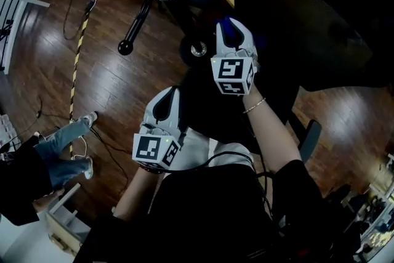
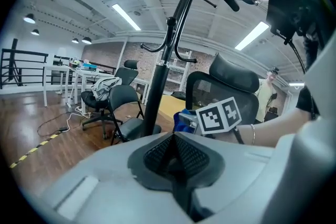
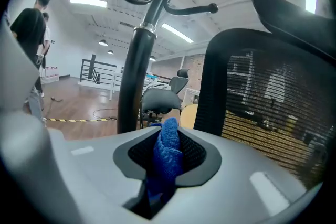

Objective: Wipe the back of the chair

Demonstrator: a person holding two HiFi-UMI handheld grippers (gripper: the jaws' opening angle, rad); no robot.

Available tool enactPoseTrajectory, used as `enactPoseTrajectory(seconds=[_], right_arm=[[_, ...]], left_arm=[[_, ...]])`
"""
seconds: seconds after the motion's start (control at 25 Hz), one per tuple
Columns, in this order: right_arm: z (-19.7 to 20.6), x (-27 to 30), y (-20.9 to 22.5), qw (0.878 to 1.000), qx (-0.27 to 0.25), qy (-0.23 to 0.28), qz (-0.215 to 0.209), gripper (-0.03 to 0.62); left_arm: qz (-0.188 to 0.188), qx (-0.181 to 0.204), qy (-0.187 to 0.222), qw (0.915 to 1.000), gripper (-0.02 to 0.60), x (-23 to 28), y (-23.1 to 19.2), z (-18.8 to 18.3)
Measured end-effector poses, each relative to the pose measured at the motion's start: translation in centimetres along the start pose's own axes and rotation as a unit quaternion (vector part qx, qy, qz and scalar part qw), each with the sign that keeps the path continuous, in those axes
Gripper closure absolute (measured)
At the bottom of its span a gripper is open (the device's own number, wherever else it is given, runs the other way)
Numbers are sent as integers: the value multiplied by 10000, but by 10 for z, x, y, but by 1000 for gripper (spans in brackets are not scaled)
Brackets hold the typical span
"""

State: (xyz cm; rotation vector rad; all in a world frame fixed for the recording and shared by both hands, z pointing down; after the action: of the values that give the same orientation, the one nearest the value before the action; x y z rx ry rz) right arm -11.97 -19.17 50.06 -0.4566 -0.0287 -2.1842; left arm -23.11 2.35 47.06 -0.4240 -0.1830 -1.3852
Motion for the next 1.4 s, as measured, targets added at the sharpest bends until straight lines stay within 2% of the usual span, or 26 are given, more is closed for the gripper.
enactPoseTrajectory(seconds=[0.08,0.16,0.32,0.4,0.48,0.6,0.72,0.8,0.88,1.0,1.08,1.24,1.4], right_arm=[[-4,-12,2,9997,161,170,-56,510],[-13,-36,7,9983,371,432,-77,510],[-24,-104,35,9891,1073,1009,-11,510],[-16,-142,61,9827,1390,1212,191,510],[4,-182,91,9816,1456,1113,541,510],[48,-240,141,9768,1520,758,1306,510],[113,-296,193,9611,1764,142,2119,510],[148,-315,225,9512,1773,-159,2522,510],[166,-320,250,9462,1711,-286,2731,510],[179,-311,270,9455,1574,-416,2819,510],[186,-296,272,9464,1494,-541,2813,510],[199,-247,256,9468,1698,-486,2689,510],[203,-231,247,9206,1877,-385,3403,514]], left_arm=[[-159,26,-23,9999,574,-5,-8,2],[-164,77,-24,9998,574,-5,-13,4],[426,593,-74,9973,574,18,10,9],[575,710,-209,9956,574,38,31,20],[625,625,-354,9955,574,58,55,32],[859,454,-515,9939,574,87,99,57],[1077,556,-765,9897,574,107,144,96],[1058,531,-842,9894,574,116,159,110],[1020,447,-871,9900,574,117,163,115],[952,596,-888,9897,574,109,156,120],[774,519,-889,9917,574,105,141,124],[413,292,-870,9949,574,86,109,120],[506,188,-838,9950,574,65,107,118]])
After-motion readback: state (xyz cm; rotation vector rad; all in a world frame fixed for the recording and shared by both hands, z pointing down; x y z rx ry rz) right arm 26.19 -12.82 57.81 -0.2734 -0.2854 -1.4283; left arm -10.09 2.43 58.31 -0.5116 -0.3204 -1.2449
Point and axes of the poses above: the fingertips, and each gripper's own axes: x forward along the fingers, y to its right, z out of its underside, the point moved 6 cm from there along -x, backward along the fingers, and after that the axes turned 6 degrees about x, right-handed, at the moved point
